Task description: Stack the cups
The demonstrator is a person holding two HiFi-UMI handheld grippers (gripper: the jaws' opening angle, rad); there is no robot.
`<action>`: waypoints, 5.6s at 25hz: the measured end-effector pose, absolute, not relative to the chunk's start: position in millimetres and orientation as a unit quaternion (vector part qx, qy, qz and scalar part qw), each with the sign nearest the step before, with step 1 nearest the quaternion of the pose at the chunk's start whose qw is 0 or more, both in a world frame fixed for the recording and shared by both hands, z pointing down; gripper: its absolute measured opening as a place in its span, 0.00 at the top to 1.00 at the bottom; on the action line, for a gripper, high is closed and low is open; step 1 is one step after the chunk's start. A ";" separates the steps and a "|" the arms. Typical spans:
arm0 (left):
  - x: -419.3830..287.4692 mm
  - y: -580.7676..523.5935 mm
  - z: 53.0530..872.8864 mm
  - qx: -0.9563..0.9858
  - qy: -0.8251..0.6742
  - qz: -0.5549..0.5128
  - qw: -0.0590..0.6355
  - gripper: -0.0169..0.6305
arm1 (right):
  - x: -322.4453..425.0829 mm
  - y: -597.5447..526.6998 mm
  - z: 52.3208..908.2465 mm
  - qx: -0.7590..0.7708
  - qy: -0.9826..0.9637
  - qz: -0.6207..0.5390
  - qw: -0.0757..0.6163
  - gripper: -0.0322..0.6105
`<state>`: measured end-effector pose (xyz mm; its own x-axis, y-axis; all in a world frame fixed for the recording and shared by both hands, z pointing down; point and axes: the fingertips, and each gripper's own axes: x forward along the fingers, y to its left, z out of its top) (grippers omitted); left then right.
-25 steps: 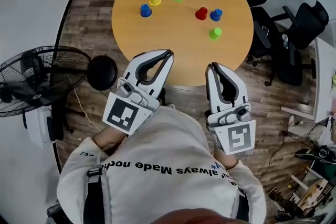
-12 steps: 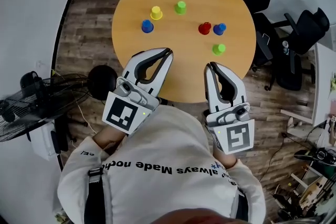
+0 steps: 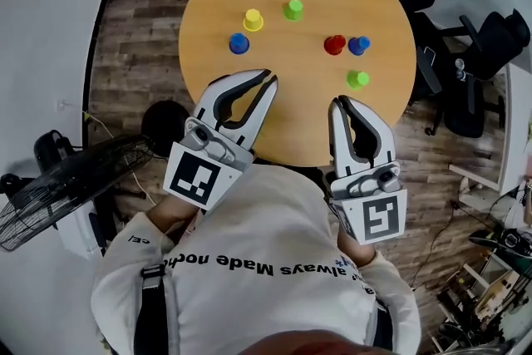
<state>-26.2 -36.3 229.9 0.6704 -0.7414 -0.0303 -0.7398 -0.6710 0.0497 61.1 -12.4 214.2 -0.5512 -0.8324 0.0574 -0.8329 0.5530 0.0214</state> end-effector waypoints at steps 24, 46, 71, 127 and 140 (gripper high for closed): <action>-86.9 -126.4 436.5 0.878 -0.465 0.094 0.069 0.75 | 67.6 -28.6 222.6 0.479 -0.877 -0.014 0.039 0.88; -135.0 -200.6 668.7 0.826 -0.460 0.276 0.173 0.60 | 69.1 -35.6 222.8 0.491 -0.870 -0.010 0.045 0.88; -122.2 -198.4 684.5 0.824 -0.446 0.289 0.197 0.59 | 71.3 -32.2 224.3 0.495 -0.868 -0.005 0.041 0.88; 10.7 -100.8 684.9 0.896 -0.294 0.300 0.140 0.58 | 77.6 -26.3 227.7 0.501 -0.864 -0.004 0.044 0.88; -38.9 -138.8 656.1 0.892 -0.347 0.236 0.165 0.58 | 71.6 -34.8 226.2 0.502 -0.864 -0.001 0.035 0.88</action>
<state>-38.9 -138.8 656.1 0.6475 -0.5423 0.5354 -0.6979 -0.7042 0.1308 71.6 -34.8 226.2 -0.4937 -0.8676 0.0601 -0.8675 0.4961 0.0361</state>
